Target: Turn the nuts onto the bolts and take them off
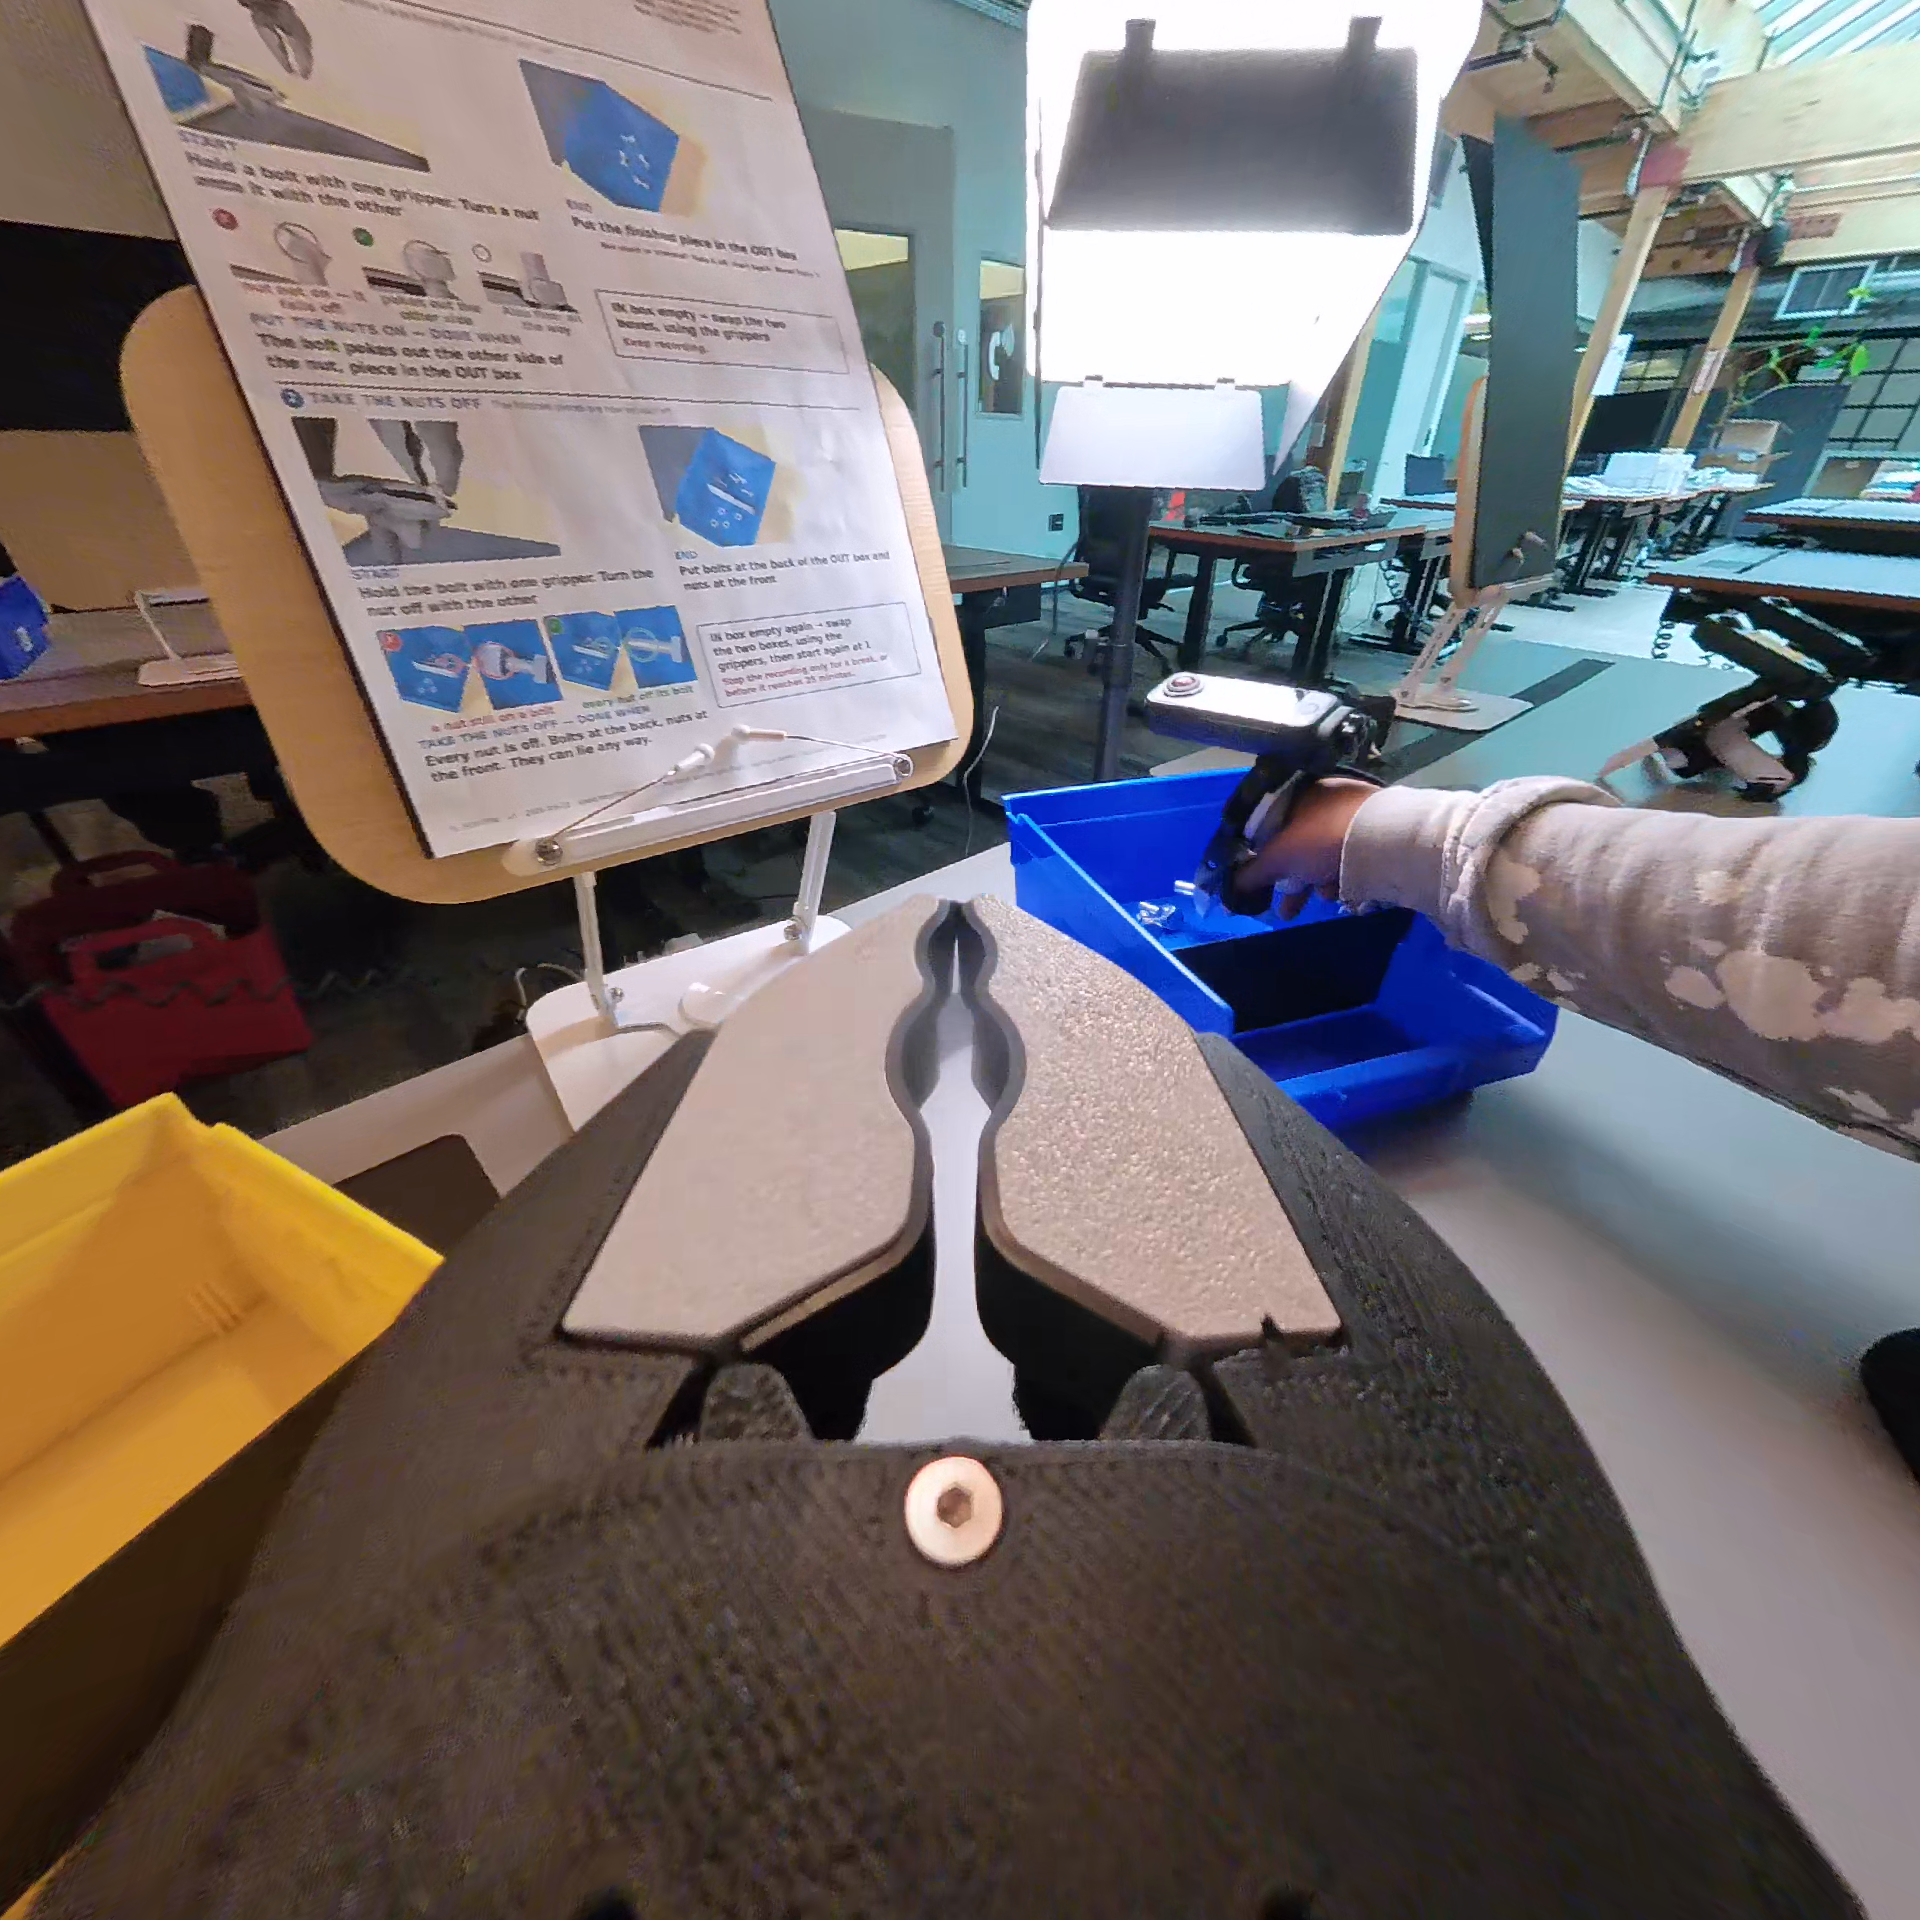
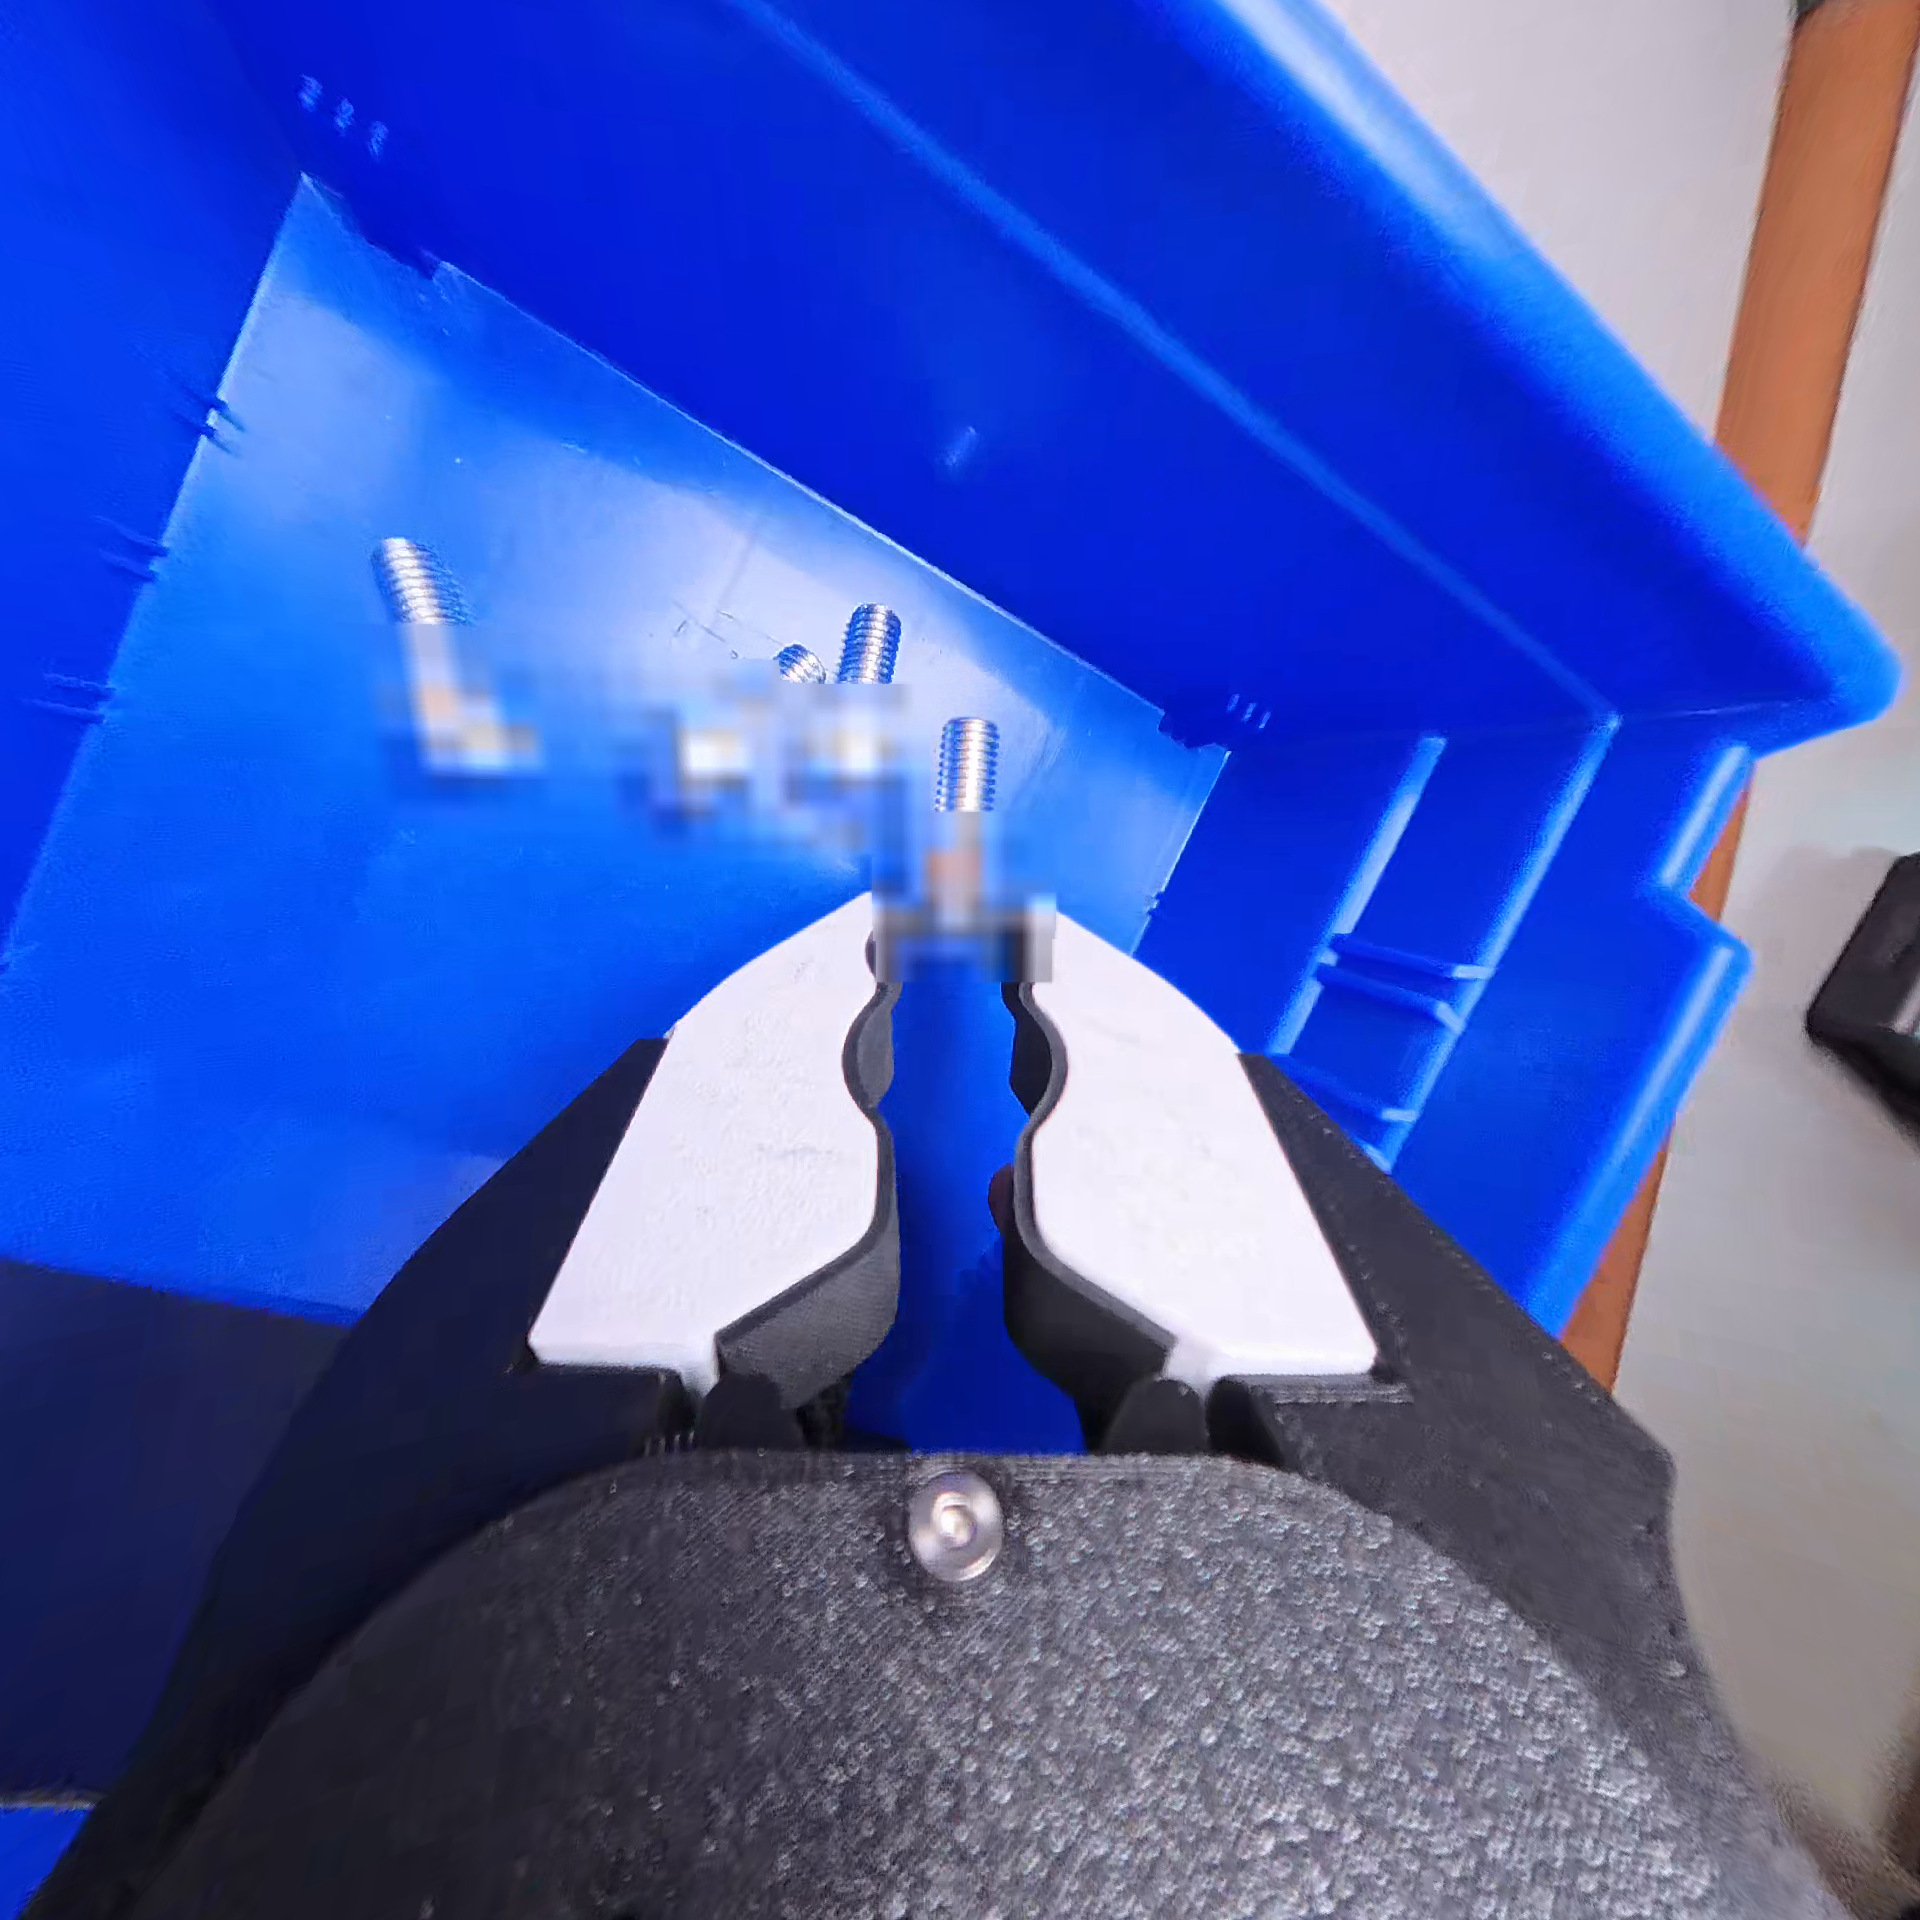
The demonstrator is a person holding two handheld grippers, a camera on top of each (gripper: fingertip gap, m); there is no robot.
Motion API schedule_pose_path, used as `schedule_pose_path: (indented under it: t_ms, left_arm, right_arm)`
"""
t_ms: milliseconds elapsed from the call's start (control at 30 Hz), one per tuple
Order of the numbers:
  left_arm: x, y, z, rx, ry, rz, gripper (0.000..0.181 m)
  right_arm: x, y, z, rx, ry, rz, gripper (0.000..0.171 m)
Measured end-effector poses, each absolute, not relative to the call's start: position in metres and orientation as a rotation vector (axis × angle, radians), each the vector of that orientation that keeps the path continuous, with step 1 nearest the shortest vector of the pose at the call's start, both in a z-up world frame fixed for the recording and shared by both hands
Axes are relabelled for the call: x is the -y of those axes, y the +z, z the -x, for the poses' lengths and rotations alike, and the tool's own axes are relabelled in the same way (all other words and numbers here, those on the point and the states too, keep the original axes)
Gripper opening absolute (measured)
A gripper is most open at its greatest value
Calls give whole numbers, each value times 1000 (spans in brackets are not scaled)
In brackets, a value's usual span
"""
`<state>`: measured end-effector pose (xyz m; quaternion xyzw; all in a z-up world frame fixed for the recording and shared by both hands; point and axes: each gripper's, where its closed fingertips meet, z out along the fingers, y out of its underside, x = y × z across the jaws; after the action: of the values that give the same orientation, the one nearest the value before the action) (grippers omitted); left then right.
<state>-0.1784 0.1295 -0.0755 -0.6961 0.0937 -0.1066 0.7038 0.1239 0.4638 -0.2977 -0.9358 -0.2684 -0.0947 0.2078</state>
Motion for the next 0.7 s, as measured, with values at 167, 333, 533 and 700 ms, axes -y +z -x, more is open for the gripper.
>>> schedule_pose_path:
  t_ms: [167, 333, 533, 700]
  left_arm:
    - [-129, -74, 193, -161, -257, 1545, 0]
    - [-127, -74, 193, -164, -248, 1544, 1]
    - [-130, -79, 186, -193, -243, 1560, 1]
    - [-129, -82, 185, -232, -205, 1575, 5]
  right_arm:
    - [-464, -295, -123, 738, -223, 2608, 18]
    - [-462, -267, -113, 822, -89, 2501, 19]
    - [-431, -206, -90, 991, 85, 2227, 33]
    - [-360, -165, -68, 1168, 222, 1926, 38]
